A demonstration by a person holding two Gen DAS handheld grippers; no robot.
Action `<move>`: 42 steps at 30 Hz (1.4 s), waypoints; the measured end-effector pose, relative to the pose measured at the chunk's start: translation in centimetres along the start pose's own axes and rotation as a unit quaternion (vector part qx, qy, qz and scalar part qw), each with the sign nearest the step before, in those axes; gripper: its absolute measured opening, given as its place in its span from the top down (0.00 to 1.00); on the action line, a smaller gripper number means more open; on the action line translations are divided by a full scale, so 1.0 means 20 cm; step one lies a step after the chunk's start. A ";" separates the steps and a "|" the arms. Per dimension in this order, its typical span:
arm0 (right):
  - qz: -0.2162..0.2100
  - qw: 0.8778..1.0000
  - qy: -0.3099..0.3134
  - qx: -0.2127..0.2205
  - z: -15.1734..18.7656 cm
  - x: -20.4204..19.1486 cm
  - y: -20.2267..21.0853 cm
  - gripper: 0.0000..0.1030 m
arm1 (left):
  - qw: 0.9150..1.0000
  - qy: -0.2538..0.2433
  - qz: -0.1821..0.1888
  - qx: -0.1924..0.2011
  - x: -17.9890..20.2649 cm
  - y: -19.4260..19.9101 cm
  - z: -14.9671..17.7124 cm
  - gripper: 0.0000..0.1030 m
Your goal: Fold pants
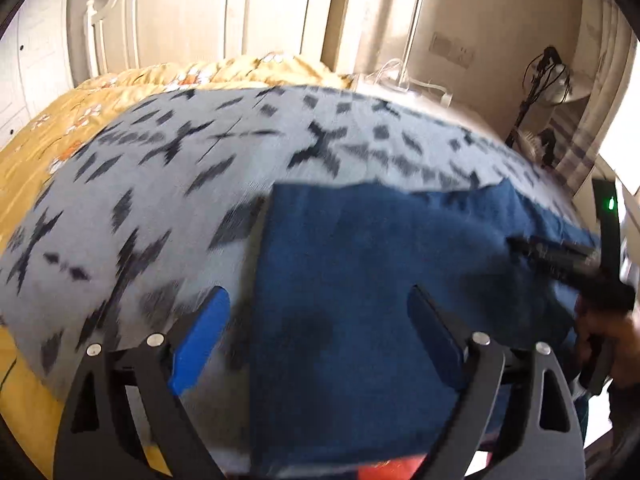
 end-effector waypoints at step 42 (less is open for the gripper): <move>-0.019 0.998 0.053 -0.004 0.25 -0.28 0.23 0.53 | 0.873 0.358 0.291 -0.159 -0.35 -0.06 0.27 0.64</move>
Point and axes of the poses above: each gripper's, at about its wrist camera, not at the fingertips, and y roughly against the way its jaws point, x to its right, z to its underside, the point moved 6 cm from there along -y, roughly the way its jaws point, and after that the axes turned 12 degrees about y, right-handed, at the moved point
